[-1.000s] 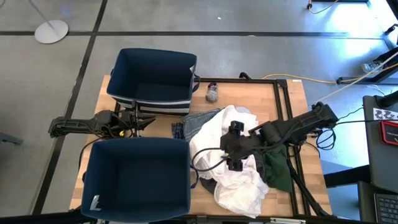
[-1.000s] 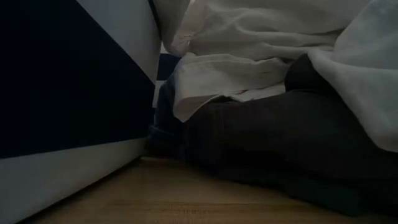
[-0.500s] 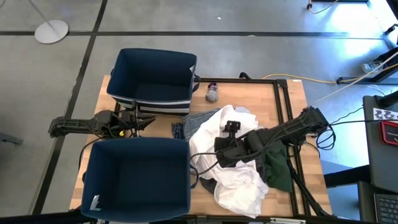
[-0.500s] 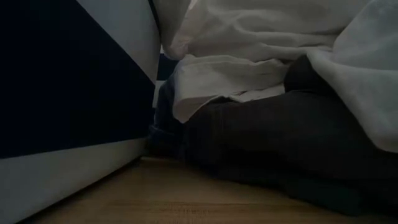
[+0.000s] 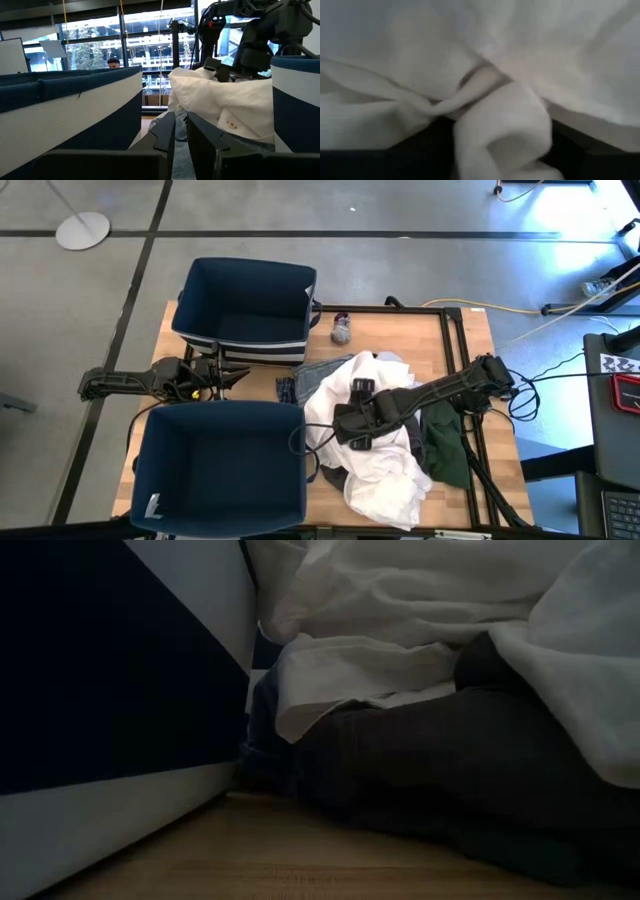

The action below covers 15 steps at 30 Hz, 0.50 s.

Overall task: Sort clothes
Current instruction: Put the white dress into the top blue laundry organizer

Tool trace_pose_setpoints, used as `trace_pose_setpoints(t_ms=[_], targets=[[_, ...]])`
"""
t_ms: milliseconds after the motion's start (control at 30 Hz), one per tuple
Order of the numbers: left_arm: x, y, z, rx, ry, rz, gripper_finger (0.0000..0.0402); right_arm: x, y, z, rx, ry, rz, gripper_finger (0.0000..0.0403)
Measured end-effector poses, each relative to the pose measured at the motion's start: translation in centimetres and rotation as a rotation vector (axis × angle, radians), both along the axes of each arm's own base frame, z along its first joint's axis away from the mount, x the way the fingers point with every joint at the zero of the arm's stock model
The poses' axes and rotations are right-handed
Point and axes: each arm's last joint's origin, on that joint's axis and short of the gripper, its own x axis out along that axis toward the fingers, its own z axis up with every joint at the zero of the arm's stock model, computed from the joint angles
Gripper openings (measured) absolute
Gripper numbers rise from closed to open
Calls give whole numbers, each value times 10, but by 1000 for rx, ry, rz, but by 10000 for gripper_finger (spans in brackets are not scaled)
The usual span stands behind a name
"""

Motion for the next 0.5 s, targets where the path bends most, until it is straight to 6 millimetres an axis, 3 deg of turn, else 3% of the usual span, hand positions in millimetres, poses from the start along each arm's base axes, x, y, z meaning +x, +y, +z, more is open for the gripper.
trace_pose_setpoints(t_ms=[267, 367, 500], targets=[[0, 0, 0, 0, 0, 0, 40, -2, 0, 0, -21, 23, 25, 30], [0, 0, 0, 0, 0, 0, 40, -1, 0, 0, -26, 17, 23, 13], [0, 0, 0, 0, 0, 0, 40, -2, 0, 0, -32, 18, 23, 42]])
